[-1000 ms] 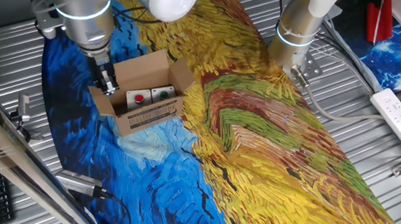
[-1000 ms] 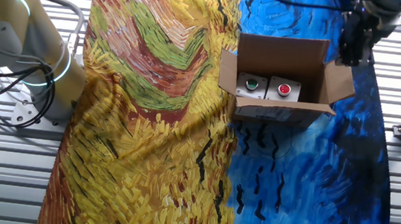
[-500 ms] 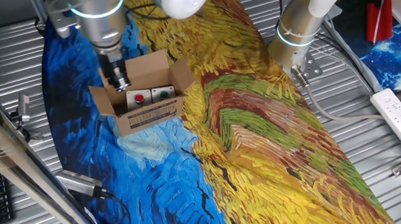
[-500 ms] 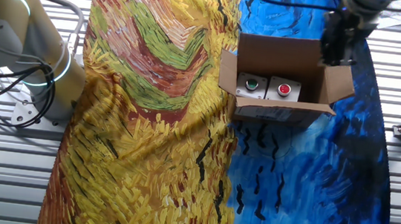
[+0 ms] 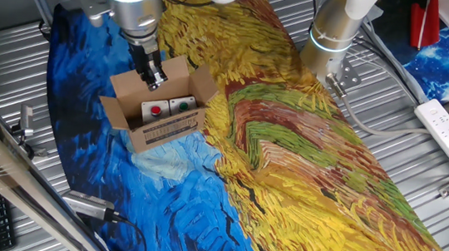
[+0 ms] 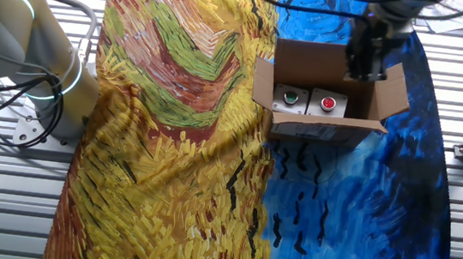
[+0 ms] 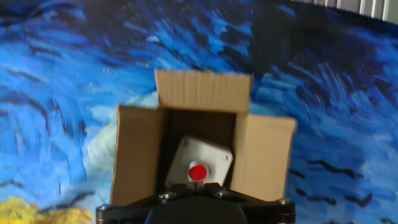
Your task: Open a box
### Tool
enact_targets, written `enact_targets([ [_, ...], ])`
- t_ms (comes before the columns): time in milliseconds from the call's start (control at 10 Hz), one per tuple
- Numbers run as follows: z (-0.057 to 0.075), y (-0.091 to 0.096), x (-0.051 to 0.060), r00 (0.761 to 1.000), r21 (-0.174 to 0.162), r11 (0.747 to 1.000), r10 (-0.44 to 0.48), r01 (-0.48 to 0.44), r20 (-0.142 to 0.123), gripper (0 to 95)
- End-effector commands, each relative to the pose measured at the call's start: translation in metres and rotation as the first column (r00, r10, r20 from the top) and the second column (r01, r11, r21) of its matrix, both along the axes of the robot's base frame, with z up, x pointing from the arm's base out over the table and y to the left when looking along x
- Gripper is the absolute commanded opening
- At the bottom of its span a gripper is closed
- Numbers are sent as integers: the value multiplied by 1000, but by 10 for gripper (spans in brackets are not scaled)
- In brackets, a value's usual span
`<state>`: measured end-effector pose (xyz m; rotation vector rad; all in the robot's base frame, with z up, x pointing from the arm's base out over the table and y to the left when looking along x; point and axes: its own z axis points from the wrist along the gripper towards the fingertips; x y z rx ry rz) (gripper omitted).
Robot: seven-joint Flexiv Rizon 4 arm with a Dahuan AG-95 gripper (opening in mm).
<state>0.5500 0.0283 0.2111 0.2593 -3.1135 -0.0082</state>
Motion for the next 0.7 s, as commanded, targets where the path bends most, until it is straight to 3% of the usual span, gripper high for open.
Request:
enact_targets([
  [100,-1,1,4,1000,9,1000,13,-13,-5,0],
  [700,1,2,2,1000,17,999,30,-29,-4,0],
])
